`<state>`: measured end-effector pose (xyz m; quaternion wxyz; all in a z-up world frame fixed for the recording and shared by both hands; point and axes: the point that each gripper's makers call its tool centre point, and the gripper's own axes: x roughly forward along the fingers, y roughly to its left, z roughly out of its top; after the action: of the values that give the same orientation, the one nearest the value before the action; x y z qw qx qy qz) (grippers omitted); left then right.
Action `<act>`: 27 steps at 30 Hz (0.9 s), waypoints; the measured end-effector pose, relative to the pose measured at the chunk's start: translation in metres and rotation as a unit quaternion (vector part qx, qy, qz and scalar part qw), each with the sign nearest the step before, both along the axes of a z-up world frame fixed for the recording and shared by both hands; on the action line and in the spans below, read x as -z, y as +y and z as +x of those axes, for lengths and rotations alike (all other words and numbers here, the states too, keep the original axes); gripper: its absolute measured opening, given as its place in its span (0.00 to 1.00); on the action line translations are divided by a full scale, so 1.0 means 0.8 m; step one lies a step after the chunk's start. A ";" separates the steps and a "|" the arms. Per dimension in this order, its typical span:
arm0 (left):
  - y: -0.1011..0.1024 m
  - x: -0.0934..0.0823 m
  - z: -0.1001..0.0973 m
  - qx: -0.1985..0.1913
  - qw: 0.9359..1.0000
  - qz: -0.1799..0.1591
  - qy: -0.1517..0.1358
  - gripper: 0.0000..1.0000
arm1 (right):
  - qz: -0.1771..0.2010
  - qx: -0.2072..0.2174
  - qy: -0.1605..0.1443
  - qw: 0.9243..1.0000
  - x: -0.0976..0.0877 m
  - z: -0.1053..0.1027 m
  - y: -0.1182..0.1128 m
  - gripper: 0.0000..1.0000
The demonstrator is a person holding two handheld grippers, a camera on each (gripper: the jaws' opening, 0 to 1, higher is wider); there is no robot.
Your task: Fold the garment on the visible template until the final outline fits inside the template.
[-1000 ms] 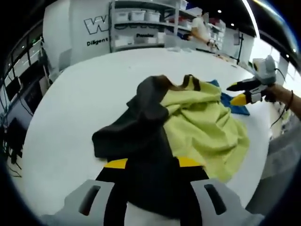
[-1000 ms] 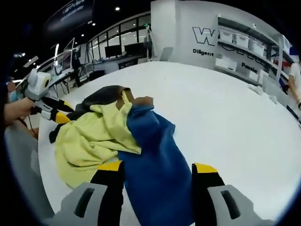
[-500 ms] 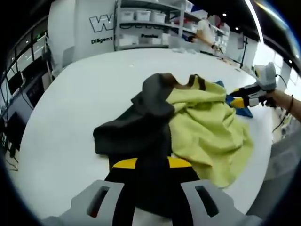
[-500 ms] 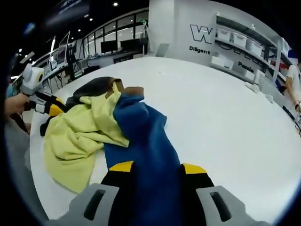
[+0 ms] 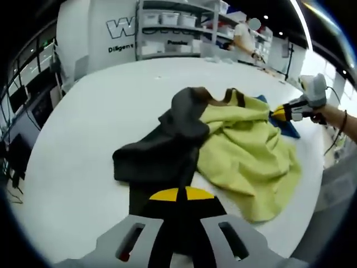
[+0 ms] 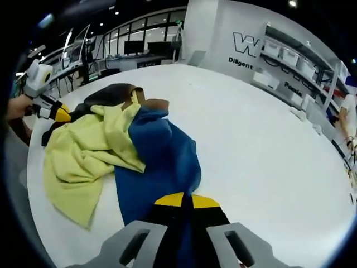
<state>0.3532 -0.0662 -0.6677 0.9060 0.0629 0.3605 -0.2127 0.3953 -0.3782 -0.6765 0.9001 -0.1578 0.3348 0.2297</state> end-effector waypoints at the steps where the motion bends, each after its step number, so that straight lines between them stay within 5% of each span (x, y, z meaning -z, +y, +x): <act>1: 0.004 -0.003 0.001 -0.001 1.000 0.004 -0.003 0.00 | 0.000 0.002 0.001 1.000 -0.001 0.000 -0.002 0.00; 8: 0.041 -0.011 0.005 -0.007 0.998 0.066 -0.009 0.00 | -0.025 -0.005 0.002 1.000 -0.009 -0.001 -0.010 0.00; 20: 0.099 -0.021 0.013 -0.048 0.996 0.078 -0.008 0.00 | -0.035 0.015 -0.017 0.999 -0.046 0.010 -0.032 0.00; 27: 0.126 -0.018 0.011 -0.069 0.993 0.090 0.007 0.00 | -0.040 0.052 -0.011 0.998 -0.047 0.006 -0.062 0.00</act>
<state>0.3620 0.0342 -0.6532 0.9066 0.1179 0.3879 -0.1167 0.4000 -0.4280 -0.6393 0.9075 -0.1783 0.3414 0.1677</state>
